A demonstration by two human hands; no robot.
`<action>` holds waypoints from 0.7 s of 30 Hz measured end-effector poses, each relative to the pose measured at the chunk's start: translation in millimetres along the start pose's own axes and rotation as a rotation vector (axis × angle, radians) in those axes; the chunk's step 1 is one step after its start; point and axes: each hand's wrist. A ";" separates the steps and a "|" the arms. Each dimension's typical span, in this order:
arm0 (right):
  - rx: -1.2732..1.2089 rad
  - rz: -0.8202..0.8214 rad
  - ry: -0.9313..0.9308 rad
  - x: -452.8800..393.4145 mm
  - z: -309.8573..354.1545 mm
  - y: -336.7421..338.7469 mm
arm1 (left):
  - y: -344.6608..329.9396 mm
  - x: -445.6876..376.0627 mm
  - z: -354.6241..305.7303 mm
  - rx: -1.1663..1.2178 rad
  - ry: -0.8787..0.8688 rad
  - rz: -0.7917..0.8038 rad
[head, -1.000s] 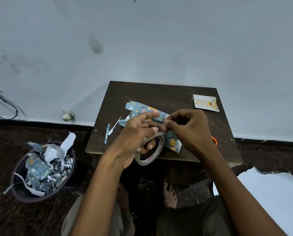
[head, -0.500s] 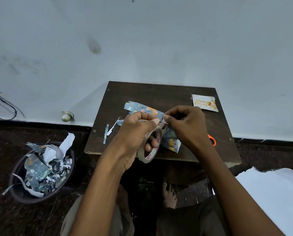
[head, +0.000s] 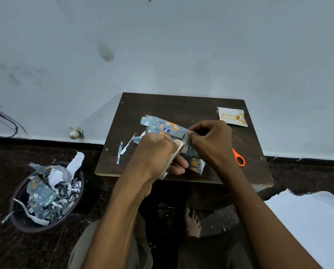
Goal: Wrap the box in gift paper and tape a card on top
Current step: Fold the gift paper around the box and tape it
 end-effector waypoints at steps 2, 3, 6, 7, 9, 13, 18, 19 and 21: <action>-0.001 -0.007 -0.001 -0.9 -1.0 -0.7 | 0.4 -1.1 1.9 -0.083 -0.057 -0.002; -0.002 -0.009 -0.004 -1.7 -1.7 -0.7 | 0.7 -0.6 2.4 -0.117 -0.081 -0.006; -0.007 -0.009 -0.004 -2.7 -2.5 0.1 | 0.9 1.5 2.2 -0.092 -0.084 0.025; -0.004 -0.010 0.005 -2.9 -2.5 0.7 | 0.3 2.6 1.4 -0.072 -0.077 0.037; 0.015 -0.012 0.029 -3.1 -1.8 2.3 | -0.2 3.7 0.7 -0.042 -0.076 0.046; 0.053 -0.017 0.070 -2.4 -2.9 1.6 | -1.3 3.1 -0.4 -0.024 -0.097 0.038; 0.067 -0.106 0.105 -5.6 -6.5 0.1 | -10.3 2.3 -1.4 0.019 -0.151 0.002; 0.048 -0.107 0.098 -6.1 -6.7 0.4 | -11.1 1.5 -1.4 0.034 -0.160 0.000; -0.002 -0.094 0.071 -6.6 -6.0 1.2 | -10.5 0.5 -1.7 0.059 -0.180 0.008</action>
Point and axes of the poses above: each hand's wrist, its own x-axis away from the middle knuckle, its own y-axis out of the back of the hand, z = x × y, and after that the axes turned 8 degrees about -x, right-handed
